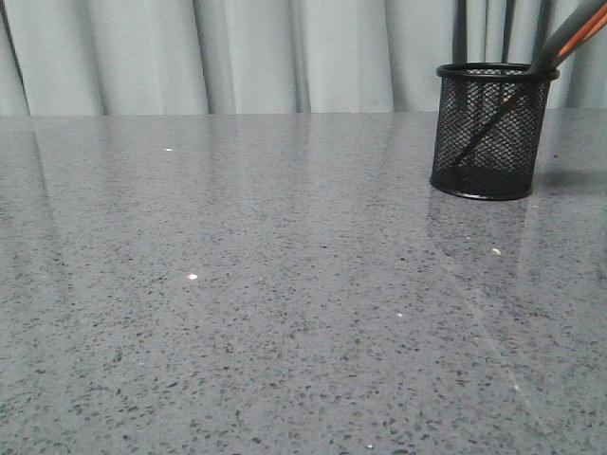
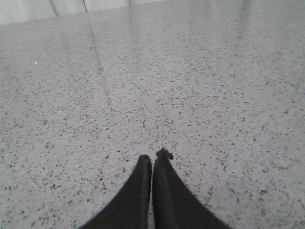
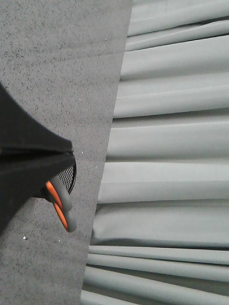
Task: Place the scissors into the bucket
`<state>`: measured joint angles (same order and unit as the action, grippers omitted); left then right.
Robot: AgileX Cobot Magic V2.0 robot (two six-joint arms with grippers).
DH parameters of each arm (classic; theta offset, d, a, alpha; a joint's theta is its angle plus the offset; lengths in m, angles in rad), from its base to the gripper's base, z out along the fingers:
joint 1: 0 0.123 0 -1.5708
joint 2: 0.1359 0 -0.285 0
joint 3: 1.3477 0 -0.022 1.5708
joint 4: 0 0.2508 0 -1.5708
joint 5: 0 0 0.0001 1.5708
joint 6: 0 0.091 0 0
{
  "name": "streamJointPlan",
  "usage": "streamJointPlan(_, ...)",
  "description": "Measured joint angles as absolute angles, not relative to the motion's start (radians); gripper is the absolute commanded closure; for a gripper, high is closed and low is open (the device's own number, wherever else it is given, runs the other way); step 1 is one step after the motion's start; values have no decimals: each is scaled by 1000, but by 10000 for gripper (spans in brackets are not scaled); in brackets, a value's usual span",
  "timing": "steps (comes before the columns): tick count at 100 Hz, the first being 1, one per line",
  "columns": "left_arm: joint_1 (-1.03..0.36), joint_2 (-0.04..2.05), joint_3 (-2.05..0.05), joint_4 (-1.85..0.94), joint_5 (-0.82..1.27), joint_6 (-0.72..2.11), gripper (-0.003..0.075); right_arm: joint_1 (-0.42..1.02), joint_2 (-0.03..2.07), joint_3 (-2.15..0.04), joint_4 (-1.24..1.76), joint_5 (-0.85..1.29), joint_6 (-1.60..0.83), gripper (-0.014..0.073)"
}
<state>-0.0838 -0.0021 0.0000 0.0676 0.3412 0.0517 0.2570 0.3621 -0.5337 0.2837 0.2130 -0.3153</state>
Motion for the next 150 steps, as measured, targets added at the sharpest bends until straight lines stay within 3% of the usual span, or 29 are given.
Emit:
streamJointPlan(58, -84, -2, 0, 68, 341, 52, 740, 252, 362, -520, 263, 208, -315, 638)
streamJointPlan(81, -84, -2, 0, 68, 341, 52, 740, 164, 357, -237, 63, -79, -100, 638)
streamJointPlan(94, -84, -2, 0, 68, 341, 52, 740, 88, 295, -51, -12, -112, 51, 638)
streamJointPlan(123, -84, -2, 0, 68, 341, 52, 740, -69, 16, 14, -45, 150, 93, 638)
streamJointPlan(150, -84, -2, 0, 67, 342, 50, 740, -85, -9, 14, -49, 318, 96, 638)
